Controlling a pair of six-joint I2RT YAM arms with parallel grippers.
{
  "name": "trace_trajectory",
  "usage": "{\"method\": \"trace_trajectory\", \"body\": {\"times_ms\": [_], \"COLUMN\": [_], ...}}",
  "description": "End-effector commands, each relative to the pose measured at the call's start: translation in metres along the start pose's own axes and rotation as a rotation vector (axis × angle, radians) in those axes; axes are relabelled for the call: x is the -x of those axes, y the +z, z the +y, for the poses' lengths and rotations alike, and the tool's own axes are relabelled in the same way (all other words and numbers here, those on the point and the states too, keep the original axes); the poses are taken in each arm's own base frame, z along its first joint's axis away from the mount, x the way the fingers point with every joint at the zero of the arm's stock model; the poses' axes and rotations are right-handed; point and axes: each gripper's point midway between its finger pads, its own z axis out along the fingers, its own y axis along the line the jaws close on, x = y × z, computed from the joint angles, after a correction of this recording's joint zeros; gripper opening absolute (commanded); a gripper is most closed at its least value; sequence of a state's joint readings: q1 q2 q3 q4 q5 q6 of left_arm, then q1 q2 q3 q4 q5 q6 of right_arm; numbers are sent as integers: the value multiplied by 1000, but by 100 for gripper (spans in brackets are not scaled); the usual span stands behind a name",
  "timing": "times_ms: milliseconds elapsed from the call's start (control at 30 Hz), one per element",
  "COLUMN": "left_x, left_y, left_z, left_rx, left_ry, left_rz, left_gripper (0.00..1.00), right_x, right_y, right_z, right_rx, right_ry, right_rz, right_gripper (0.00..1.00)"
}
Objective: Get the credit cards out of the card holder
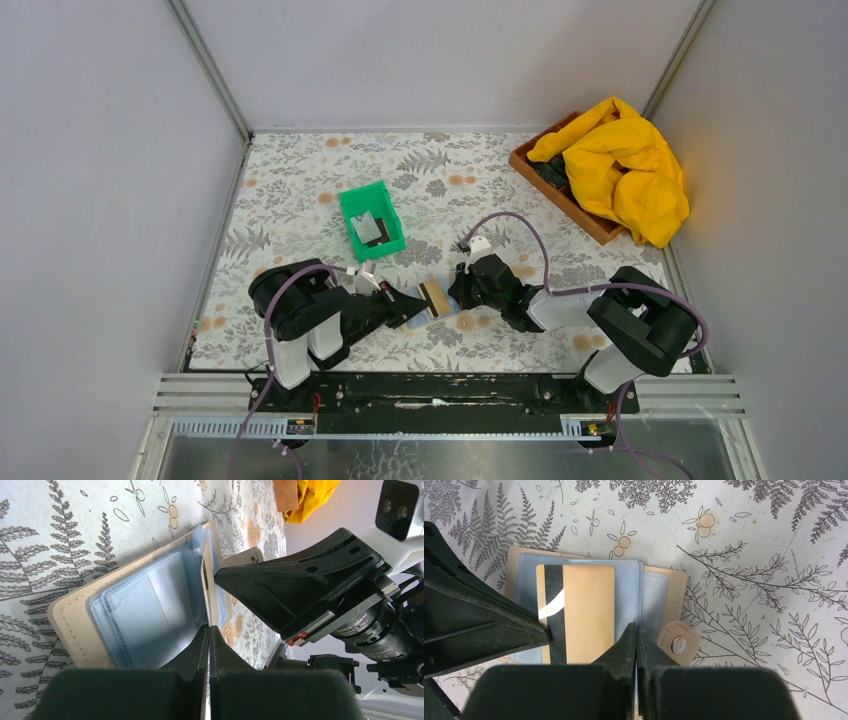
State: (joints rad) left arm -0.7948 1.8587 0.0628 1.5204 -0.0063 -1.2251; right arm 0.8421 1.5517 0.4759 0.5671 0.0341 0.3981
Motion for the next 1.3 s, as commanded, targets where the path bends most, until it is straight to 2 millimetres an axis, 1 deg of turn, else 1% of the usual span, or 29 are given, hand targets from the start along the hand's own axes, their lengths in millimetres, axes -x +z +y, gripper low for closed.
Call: {"method": "trace_trajectory", "body": {"times_ms": [0, 367, 533, 667, 900, 967, 1100, 1133, 1200, 1267], "left_x": [11, 14, 15, 15, 16, 15, 15, 21, 27, 34], "left_y": [-2, -14, -21, -25, -42, -43, -41, -40, -43, -47], "left_z": [-14, -9, -6, -6, -19, -12, 13, 7, 13, 11], "left_rx": [-61, -44, -37, -36, -85, -49, 100, 102, 168, 197], "left_ry": [16, 22, 27, 27, 34, 31, 69, 89, 126, 152], "left_rz": [-43, -53, -56, -59, -57, -49, -40, -60, -73, -94], "left_gripper": [0, 0, 2, 0, 0, 0, 0, 0, 0, 0], "right_x": [-21, -22, -21, -22, -20, -20, -20, -20, -20, -19], "right_y": [1, 1, 1, 1, 0, -1, -1, -1, -2, -1], "right_z": [-6, -7, -7, -8, -8, -8, -8, -8, -8, -8], "right_rx": [-16, -19, -17, -20, -19, -20, -20, -20, -17, -18], "right_ry": [1, 3, 3, 4, 3, 2, 3, 3, 1, 3], "right_rz": [88, 92, 94, 94, 89, 87, 86, 85, 85, 84], "right_gripper": [0, 0, 0, 0, 0, 0, 0, 0, 0, 0]}}
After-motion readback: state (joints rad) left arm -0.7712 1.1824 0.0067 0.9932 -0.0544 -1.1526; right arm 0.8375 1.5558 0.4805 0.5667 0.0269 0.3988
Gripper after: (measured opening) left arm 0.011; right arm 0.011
